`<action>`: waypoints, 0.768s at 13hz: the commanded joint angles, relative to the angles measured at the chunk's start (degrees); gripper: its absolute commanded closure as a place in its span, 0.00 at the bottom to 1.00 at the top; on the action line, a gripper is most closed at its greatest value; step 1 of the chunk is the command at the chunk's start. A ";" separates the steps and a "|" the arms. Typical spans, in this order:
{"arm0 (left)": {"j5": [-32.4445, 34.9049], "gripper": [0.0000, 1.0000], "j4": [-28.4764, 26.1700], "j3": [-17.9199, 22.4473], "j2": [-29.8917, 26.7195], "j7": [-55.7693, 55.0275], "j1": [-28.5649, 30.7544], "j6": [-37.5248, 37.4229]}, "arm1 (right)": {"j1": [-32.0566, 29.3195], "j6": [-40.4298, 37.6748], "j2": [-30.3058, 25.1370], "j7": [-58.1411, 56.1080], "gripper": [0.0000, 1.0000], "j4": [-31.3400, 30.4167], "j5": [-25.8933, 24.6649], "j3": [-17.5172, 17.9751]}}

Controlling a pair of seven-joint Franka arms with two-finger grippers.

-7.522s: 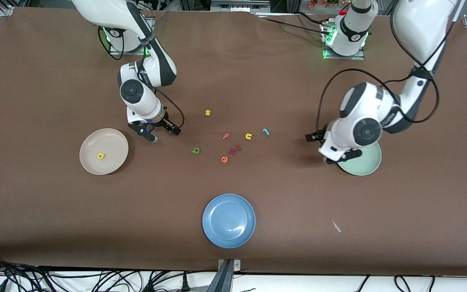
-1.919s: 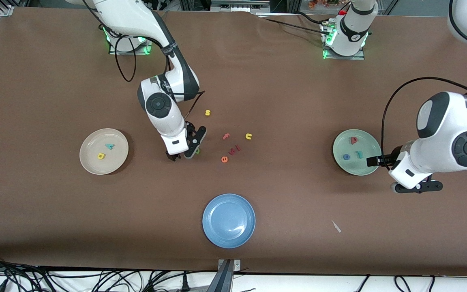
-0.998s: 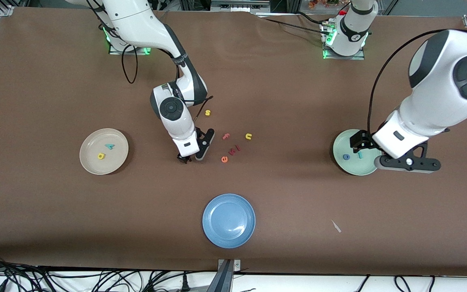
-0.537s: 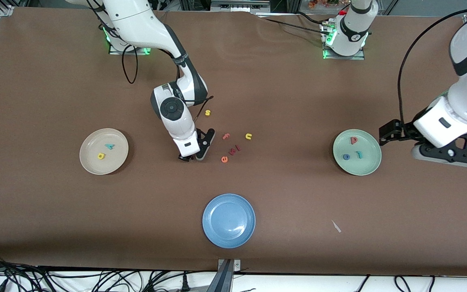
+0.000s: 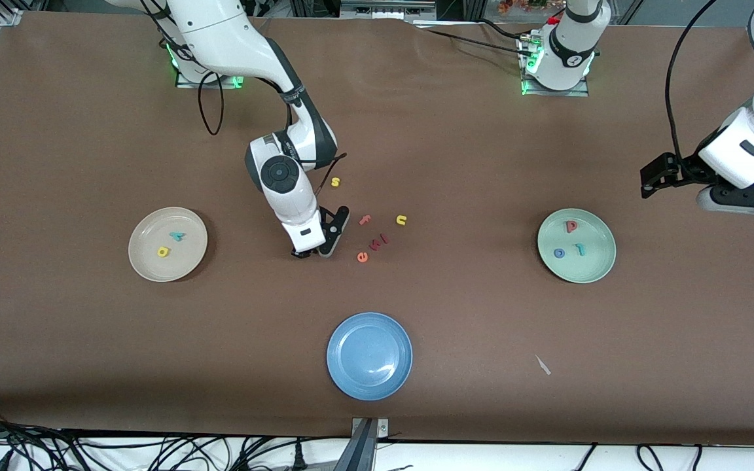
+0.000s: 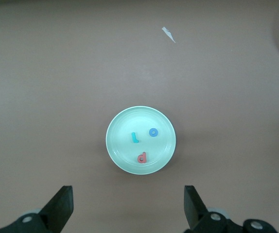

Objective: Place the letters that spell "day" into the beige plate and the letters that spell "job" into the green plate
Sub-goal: 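Reach the right gripper to the green letter while the left gripper withdraws, then grasp the green letter with the right gripper and lift it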

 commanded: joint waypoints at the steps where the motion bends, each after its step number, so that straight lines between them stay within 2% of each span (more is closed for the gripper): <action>1: -1.41 0.00 -2.39 2.53 -2.05 1.31 -0.85 1.42 | -0.38 0.26 0.74 -0.61 0.78 0.94 0.74 0.71; 5: -1.50 0.00 -1.25 2.53 -1.26 0.69 -0.24 0.28 | -0.64 0.09 0.56 -0.61 0.87 0.94 0.83 0.71; 8: -1.41 0.00 -0.99 2.53 -1.25 1.13 -0.24 0.01 | -0.99 -0.43 -0.05 -0.87 1.00 1.02 0.83 0.62; 10: -1.76 0.00 0.58 2.62 -0.47 0.70 0.64 0.19 | -2.04 -4.20 -1.98 -0.87 1.00 1.20 0.92 0.44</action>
